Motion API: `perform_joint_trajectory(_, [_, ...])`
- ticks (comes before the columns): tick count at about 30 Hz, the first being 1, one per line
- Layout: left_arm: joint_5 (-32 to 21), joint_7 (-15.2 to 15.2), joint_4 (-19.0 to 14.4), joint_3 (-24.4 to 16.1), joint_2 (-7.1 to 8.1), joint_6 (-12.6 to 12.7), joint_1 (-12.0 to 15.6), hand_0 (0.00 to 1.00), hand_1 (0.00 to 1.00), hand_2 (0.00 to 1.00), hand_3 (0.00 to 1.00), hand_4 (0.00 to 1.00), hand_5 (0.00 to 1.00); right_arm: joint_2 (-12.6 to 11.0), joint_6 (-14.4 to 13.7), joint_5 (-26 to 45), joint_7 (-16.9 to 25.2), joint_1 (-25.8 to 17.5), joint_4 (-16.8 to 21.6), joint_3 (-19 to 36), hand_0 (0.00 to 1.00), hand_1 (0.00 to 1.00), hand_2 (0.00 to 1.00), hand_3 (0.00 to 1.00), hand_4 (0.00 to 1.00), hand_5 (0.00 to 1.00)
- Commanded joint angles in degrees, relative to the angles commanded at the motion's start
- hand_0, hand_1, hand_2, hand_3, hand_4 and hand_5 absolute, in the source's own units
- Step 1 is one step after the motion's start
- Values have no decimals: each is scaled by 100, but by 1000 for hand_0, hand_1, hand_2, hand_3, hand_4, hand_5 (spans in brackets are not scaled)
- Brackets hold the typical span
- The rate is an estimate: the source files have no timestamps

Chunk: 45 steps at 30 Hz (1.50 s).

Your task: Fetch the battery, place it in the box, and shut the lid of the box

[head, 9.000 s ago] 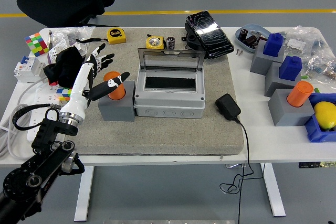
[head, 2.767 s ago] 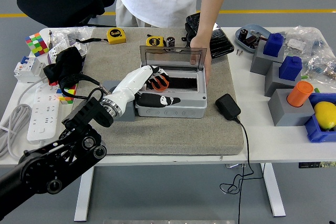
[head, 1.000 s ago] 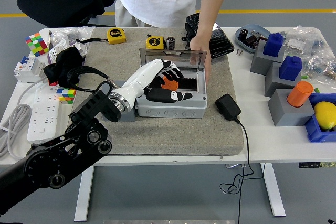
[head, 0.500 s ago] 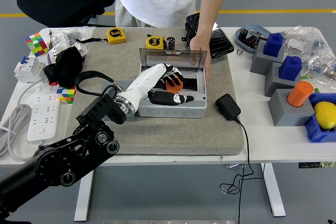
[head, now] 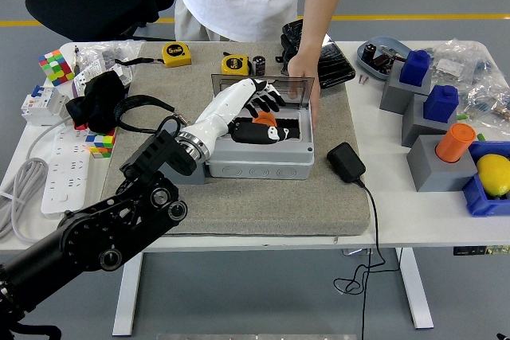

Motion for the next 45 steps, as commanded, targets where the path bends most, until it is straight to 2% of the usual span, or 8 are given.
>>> perform_joint_trajectory(5, [-138, -30, -99, 39, 35, -32, 22, 435, 552, 511, 542, 998, 380, 0, 4, 6, -2, -16, -4, 2, 499, 611, 651, 558, 945, 499])
perform_joint_trajectory(9, [-426, -123, -353, 69, 71, -4, 88, 435, 549, 506, 540, 998, 378, -2, 4, 1, 3, -16, -3, 10, 500, 611, 651, 558, 945, 499])
perform_joint_trajectory(14, [-733, -225, -529, 128, 3, 60, 92, 431, 549, 505, 540, 998, 376, 2, 3, -1, 14, -10, -1, 21, 500, 611, 651, 557, 945, 499])
perform_joint_trajectory(21, [-1011, -397, -223, 364, -257, 122, -34, 467, 561, 505, 540, 998, 376, 2, 0, -2, 22, 0, 5, 12, 500, 611, 651, 557, 945, 499])
perform_joint_trajectory(25, [-1046, -452, 14, 479, -295, 138, -68, 476, 563, 505, 539, 998, 372, 6, 0, 1, 22, 0, 5, 4, 499, 610, 651, 558, 945, 498])
perform_joint_trajectory(33, [-936, -470, 349, 422, -112, 152, -22, 474, 563, 504, 538, 998, 370, 0, -5, -68, 29, -9, 25, 74, 498, 611, 651, 557, 945, 498])
perform_joint_trajectory(41, [-791, -452, 285, 147, 202, 148, 194, 465, 560, 504, 536, 998, 370, -1, -26, -191, 56, -5, 65, 221, 498, 611, 651, 557, 945, 498])
perform_joint_trajectory(45, [-777, -468, 380, -11, 257, 161, 237, 466, 559, 503, 536, 997, 365, 6, -21, -174, 56, -12, 57, 197, 499, 611, 651, 557, 945, 498])
